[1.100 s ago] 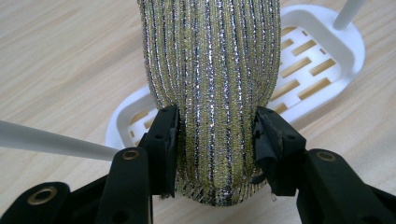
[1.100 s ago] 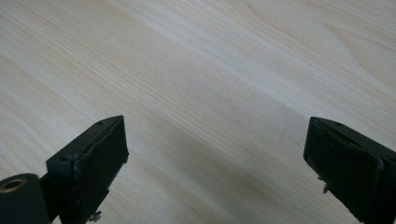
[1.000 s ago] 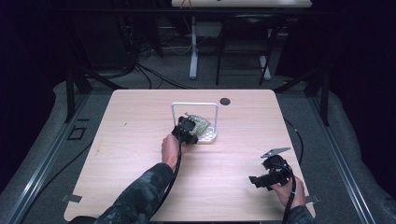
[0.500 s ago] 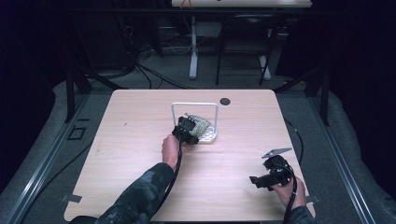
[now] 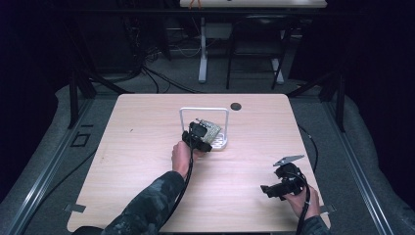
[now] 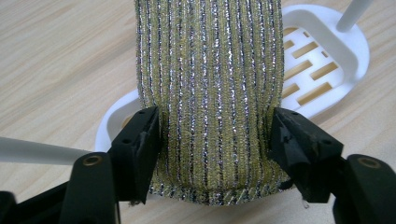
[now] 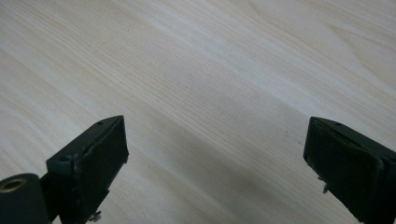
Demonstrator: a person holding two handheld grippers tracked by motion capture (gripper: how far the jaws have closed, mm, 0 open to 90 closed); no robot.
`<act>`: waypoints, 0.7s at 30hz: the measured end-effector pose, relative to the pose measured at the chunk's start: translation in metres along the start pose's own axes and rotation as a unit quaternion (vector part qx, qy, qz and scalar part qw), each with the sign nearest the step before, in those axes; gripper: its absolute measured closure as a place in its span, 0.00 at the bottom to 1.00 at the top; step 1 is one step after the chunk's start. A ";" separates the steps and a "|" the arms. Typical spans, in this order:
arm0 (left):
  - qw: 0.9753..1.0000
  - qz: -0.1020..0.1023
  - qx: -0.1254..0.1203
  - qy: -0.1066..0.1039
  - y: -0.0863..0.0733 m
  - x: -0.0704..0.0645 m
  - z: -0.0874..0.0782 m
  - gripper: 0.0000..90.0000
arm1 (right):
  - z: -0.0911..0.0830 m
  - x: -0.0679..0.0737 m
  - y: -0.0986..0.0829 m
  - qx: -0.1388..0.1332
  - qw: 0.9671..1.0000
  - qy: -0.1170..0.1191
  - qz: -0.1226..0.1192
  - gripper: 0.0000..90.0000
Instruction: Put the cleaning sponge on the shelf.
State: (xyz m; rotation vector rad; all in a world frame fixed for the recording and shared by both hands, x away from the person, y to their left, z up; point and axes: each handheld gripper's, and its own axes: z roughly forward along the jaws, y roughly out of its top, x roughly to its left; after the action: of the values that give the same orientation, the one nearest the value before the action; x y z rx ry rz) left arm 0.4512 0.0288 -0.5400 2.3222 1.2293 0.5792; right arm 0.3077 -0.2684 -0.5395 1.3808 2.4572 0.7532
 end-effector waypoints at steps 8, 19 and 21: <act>1.000 0.003 -0.006 -0.003 0.001 0.002 -0.007 0.22 | -0.001 0.001 -0.001 -0.001 1.000 0.000 0.004 0.07; 0.998 0.027 -0.007 -0.057 0.003 0.006 -0.034 0.16 | -0.001 0.001 -0.001 -0.003 1.000 -0.003 0.006 0.07; 0.998 0.028 -0.010 -0.058 0.002 0.006 -0.038 0.15 | -0.001 0.001 -0.001 -0.004 1.000 -0.002 0.005 0.07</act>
State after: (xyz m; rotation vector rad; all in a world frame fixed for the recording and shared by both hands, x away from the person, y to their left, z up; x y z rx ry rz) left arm 0.4350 0.0396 -0.5073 2.3446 1.1033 0.4649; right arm 0.3059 -0.2683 -0.5387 1.3905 2.4426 0.7607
